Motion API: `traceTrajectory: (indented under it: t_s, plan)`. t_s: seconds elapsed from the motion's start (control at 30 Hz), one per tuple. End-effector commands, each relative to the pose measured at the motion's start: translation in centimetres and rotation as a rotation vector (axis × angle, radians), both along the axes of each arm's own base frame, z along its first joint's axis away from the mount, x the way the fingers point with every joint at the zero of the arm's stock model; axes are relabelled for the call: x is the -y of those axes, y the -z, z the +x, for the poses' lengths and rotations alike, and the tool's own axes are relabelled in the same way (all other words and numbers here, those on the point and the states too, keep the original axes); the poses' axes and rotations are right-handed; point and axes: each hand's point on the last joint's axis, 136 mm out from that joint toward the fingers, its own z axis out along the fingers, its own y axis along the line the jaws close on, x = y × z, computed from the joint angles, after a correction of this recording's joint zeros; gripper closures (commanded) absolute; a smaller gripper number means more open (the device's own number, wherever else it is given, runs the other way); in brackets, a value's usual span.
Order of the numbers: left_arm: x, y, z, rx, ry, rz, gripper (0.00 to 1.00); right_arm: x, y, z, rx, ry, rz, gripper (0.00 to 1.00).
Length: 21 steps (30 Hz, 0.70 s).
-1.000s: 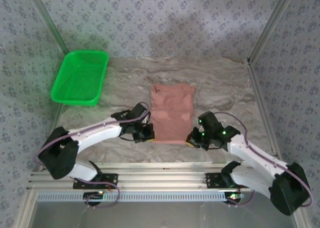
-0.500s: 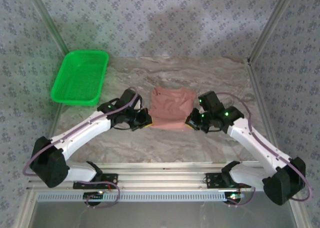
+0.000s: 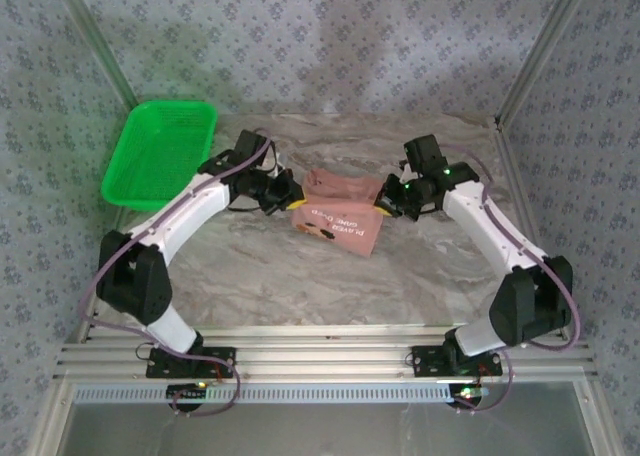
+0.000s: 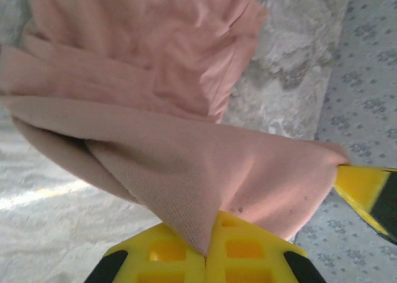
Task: Fold and stack the t-shirts
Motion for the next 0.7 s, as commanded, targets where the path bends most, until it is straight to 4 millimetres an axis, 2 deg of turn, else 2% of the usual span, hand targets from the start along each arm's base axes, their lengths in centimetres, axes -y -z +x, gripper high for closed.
traceTrajectory:
  t_s: [0.0,0.3,0.67]
  plan:
    - [0.0,0.3,1.4,-0.011,0.027,-0.012,1.0,1.1,0.1,1.5,0.005,-0.022,-0.029,1.0]
    - [1.6,2.3,6.0,-0.037,0.051,-0.029,1.0,2.5,2.1,5.9,-0.006,-0.018,-0.026,1.0]
    - [2.5,5.6,10.8,-0.074,0.03,-0.048,1.0,3.6,6.2,10.0,-0.05,0.003,-0.01,1.0]
